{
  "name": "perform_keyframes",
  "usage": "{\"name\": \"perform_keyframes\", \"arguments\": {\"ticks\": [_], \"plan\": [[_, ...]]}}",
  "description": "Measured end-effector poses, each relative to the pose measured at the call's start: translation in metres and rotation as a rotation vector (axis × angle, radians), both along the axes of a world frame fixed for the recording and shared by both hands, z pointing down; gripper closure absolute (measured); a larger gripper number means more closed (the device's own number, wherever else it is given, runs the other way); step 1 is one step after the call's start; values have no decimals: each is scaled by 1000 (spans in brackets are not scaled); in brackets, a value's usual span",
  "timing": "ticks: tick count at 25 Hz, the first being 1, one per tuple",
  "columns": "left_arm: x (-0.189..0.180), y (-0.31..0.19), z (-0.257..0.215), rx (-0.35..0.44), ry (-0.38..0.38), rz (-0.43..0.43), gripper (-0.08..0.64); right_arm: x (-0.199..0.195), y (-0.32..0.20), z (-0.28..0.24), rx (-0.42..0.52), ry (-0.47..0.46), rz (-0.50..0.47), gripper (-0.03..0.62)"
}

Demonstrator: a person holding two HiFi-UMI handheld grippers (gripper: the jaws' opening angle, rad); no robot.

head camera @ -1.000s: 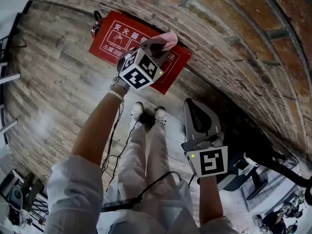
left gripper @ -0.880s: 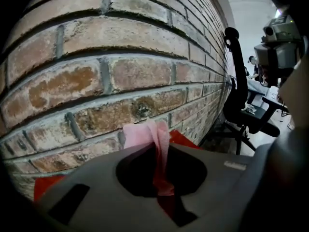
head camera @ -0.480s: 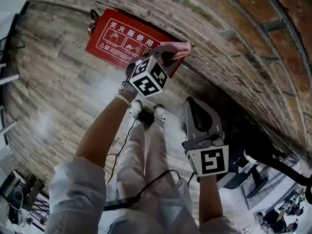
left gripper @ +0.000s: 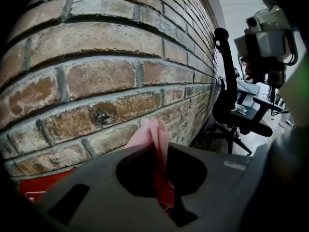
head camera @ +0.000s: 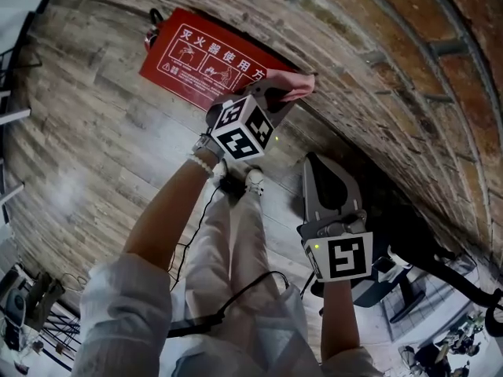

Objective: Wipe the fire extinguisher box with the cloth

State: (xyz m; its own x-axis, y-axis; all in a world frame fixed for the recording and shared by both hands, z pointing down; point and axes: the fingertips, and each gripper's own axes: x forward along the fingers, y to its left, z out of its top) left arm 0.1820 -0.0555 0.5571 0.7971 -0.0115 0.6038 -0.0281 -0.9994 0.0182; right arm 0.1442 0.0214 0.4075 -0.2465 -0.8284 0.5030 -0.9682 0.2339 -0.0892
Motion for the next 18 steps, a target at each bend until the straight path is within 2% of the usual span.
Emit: {"name": "perform_keyframes", "arguments": {"ticks": [6, 12, 18], "plan": [[-30, -19, -25, 58, 47, -67, 549, -6, -8, -1, 3, 0, -40, 583], [-80, -48, -55, 96, 98, -221, 549, -22, -21, 2, -4, 2, -102, 583], [-145, -74, -76, 118, 109, -372, 549, -46, -37, 2, 1, 3, -161, 583]]}}
